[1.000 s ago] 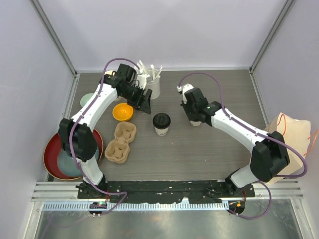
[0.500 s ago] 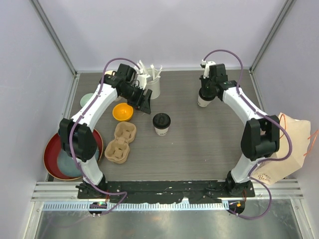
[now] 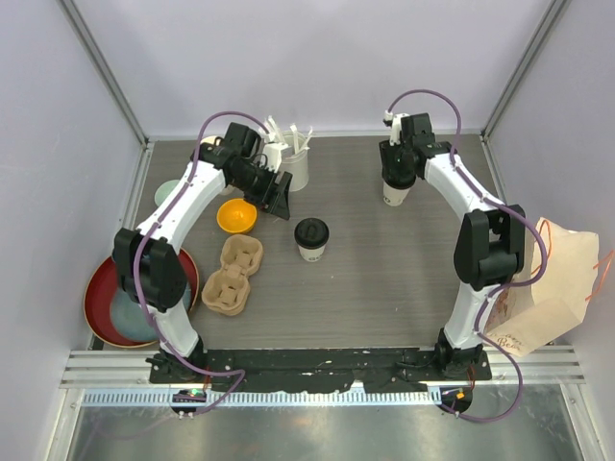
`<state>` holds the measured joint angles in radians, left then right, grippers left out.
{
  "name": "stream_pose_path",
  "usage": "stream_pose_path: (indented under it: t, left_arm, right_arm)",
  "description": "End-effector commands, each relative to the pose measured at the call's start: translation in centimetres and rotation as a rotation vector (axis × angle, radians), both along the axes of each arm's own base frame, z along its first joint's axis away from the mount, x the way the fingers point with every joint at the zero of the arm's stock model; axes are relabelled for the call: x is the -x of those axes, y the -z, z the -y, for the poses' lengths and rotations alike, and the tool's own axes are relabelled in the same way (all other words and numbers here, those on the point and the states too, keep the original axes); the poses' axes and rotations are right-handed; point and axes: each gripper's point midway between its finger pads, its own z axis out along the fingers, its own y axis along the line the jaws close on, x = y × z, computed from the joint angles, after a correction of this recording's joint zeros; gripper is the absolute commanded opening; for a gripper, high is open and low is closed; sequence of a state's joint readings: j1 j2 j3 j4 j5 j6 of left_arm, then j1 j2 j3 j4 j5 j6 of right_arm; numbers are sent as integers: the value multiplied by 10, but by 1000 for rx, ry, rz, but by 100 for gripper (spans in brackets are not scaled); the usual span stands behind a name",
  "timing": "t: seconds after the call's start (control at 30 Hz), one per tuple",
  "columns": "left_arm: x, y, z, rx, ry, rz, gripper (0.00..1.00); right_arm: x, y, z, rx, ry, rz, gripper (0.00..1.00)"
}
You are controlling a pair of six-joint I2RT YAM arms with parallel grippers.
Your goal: Pack the takeout coffee
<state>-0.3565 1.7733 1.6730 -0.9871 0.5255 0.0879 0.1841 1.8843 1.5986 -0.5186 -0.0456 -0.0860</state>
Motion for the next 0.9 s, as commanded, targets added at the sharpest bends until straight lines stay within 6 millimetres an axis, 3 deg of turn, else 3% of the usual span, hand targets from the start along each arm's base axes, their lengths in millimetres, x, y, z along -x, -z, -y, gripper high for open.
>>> stream_pose_path:
  t: [0.0,0.13,0.17,0.23,0.27,0.33,0.4,0.43,0.47,0.5,0.53,0.6,0.67,0.87]
  left_arm:
    - [4,-21,0,36,23,43,68]
    - [4,-22,0,38,28,46,68]
    - [4,-22,-1,40,29,46,68]
    - [3,-22,-3,45,22,40,68]
    - [3,-23,-4,47,20,40,68]
    - [0,-21,-10,45,1,37,68]
    - [-2,-19,-15,45,-18,30,68]
    - [-5,-20,-21,48,-34,32,68]
    - [-6,-21,-23,51,-40,34,68]
    - [-6,-20,-26,53,-49,28,68]
    - [-9,-21,-30,57,-60,32,68]
    - [-8,-23,-33,64,-70,33,68]
    - [-11,-23,-37,70,-83,33,68]
    - [-9,-26,-38,86,-82,34,68]
  right_arm:
    - [-6,-35,-4,6,-37,61,49]
    - [-3,-77,-7,3,-80,152,66]
    - [2,-97,-9,1,-96,196,74]
    - [9,-116,-21,21,-154,248,77]
    - [14,-126,-30,21,-187,280,77]
    - [41,-138,-68,42,-346,331,78]
    - [79,-131,-105,71,-595,358,77]
    - [109,-124,-142,58,-754,363,77]
    - [128,-118,-157,59,-861,376,77]
    - [155,-100,-176,28,-992,352,77]
    - [175,-100,-193,29,-1095,380,78]
    - [197,-93,-210,-7,-1188,365,77]
    - [208,-81,-219,-3,-1245,323,75]
    - [204,-49,-228,70,-1288,241,69]
